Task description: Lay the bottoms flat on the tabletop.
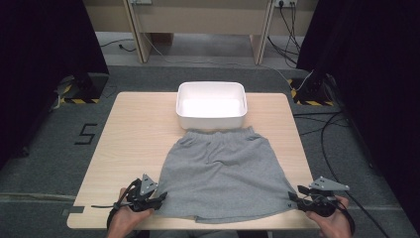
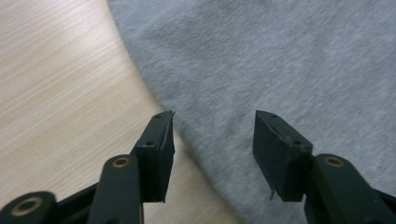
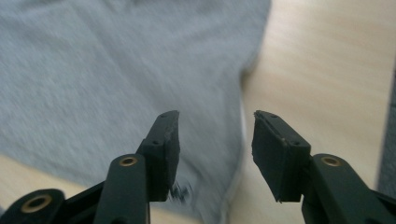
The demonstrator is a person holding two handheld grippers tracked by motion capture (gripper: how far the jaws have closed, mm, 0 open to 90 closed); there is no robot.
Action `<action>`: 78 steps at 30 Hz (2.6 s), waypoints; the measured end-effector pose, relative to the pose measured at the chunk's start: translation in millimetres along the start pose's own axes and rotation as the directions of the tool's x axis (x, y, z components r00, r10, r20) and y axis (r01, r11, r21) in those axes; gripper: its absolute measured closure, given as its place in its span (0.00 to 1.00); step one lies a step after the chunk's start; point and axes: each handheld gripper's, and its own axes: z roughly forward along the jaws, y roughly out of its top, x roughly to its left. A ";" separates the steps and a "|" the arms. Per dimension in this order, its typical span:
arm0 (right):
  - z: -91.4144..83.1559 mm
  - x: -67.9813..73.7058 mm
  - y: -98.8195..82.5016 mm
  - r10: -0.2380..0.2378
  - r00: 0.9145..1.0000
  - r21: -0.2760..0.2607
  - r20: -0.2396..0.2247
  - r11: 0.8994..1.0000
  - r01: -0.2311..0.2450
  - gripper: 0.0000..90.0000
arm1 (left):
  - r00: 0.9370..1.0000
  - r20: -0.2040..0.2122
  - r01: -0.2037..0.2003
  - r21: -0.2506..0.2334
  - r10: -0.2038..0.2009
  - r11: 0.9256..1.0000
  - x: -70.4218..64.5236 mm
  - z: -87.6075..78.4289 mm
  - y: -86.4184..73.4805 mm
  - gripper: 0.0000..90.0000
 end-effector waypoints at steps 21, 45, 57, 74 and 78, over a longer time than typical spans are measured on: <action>21.1 5.7 -6.0 -0.081 0.984 0.183 0.159 0.982 0.052 0.57 | 0.989 0.019 -0.151 0.086 0.150 0.985 -15.7 -14.9 -11.4 0.50; 106.3 5.1 73.2 -0.087 0.995 0.054 -0.041 0.995 0.089 0.42 | 0.995 0.071 0.075 -0.050 -0.071 0.996 10.9 60.9 53.4 0.43; 98.1 17.9 52.4 -0.093 0.996 0.085 -0.008 0.992 0.093 0.39 | 0.997 0.058 0.044 -0.030 -0.042 0.999 14.4 61.3 46.1 0.43; 91.9 22.7 66.0 -0.072 0.997 0.031 -0.038 0.997 0.073 0.40 | 0.997 0.074 0.027 -0.041 -0.024 0.999 10.7 56.5 46.9 0.37; 95.2 25.3 65.7 -0.071 0.997 0.047 -0.041 0.996 0.073 0.40 | 0.997 0.070 0.042 -0.054 -0.038 0.998 12.0 52.7 48.0 0.36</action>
